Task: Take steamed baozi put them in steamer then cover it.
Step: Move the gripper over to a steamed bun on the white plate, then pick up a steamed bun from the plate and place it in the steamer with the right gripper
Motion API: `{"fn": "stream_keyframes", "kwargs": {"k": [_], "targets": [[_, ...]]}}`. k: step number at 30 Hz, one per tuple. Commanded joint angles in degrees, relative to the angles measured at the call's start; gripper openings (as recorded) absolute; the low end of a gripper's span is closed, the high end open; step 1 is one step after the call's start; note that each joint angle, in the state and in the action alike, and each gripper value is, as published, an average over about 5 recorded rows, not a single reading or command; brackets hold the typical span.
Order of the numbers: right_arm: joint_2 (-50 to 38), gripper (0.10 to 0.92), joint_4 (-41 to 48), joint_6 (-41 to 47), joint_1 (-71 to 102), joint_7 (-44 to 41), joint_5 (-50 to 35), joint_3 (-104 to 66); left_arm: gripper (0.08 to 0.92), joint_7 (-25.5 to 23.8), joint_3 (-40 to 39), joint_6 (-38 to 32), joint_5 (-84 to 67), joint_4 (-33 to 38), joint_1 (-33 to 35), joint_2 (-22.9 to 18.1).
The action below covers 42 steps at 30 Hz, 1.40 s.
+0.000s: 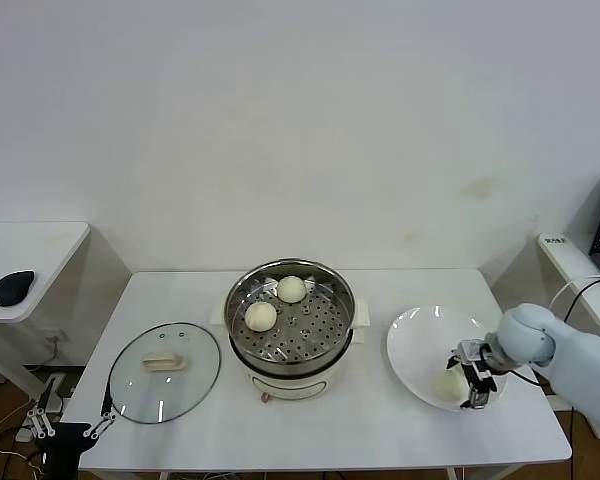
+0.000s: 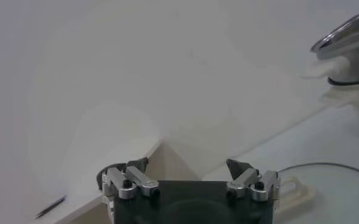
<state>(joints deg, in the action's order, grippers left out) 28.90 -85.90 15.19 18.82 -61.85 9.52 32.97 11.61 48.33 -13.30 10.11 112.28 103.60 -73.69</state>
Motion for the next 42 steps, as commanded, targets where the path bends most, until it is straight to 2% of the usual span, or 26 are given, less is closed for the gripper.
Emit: {"fn": "stream_keyframes", "kwargs": {"k": [1, 28, 42], "targets": [[1.29, 0.803, 1.57, 0.48, -0.06, -0.03, 0.03, -0.5, 0.823, -0.02, 0.03, 0.0, 0.04, 0.0, -0.15, 0.07], [2.77, 0.595, 2.51, 2.25, -8.78, -1.7, -2.1, 5.88, 0.823, 0.06, -0.16, -0.02, -0.04, 0.4, -0.32, -0.13], [1.17, 0.577, -1.87, 3.17, -38.37, -4.18, -14.41, 18.45, 0.823, 0.01, -0.43, -0.01, -0.38, 0.56, -1.12, 0.78]]}}
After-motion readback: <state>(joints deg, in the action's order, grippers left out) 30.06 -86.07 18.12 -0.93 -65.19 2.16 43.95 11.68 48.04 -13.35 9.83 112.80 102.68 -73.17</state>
